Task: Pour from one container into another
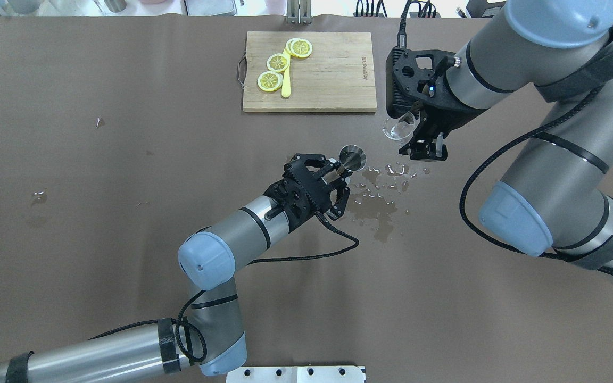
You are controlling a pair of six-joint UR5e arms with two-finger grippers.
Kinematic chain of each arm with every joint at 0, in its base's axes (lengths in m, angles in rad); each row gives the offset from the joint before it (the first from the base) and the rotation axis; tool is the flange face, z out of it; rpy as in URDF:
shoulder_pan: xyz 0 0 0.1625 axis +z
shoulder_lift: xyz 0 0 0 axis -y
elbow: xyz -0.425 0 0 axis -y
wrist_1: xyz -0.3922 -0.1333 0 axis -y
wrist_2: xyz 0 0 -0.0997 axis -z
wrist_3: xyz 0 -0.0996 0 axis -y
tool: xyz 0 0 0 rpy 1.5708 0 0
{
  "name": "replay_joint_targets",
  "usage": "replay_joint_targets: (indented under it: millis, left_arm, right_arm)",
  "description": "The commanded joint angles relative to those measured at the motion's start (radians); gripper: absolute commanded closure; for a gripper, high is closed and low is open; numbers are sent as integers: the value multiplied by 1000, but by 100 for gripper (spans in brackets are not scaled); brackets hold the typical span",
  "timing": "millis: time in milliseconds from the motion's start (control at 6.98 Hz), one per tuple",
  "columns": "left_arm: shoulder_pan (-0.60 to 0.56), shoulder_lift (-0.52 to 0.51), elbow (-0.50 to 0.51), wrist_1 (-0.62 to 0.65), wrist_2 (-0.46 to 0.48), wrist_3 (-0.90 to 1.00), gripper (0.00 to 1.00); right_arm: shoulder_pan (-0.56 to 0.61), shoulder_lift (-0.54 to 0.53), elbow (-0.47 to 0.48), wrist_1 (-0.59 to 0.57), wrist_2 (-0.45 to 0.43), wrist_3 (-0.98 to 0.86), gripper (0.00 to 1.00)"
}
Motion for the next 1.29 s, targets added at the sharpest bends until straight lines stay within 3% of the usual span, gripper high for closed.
replay_joint_targets:
  millis: [0, 573, 1003, 1146]
  left_arm:
    - [-2, 12, -13, 0, 1, 1, 100]
    - [-48, 46, -76, 11, -11, 9, 100]
    - [-143, 250, -257, 11, -41, 9, 100]
    - [-198, 335, -301, 10, -72, 9, 100]
  right_arm:
    - [51, -86, -14, 153, 57, 31, 100]
    - [84, -209, -93, 532, 114, 265, 100]
    - [94, -309, -168, 824, 130, 372, 100]
    - [96, -324, -242, 953, 142, 386, 100]
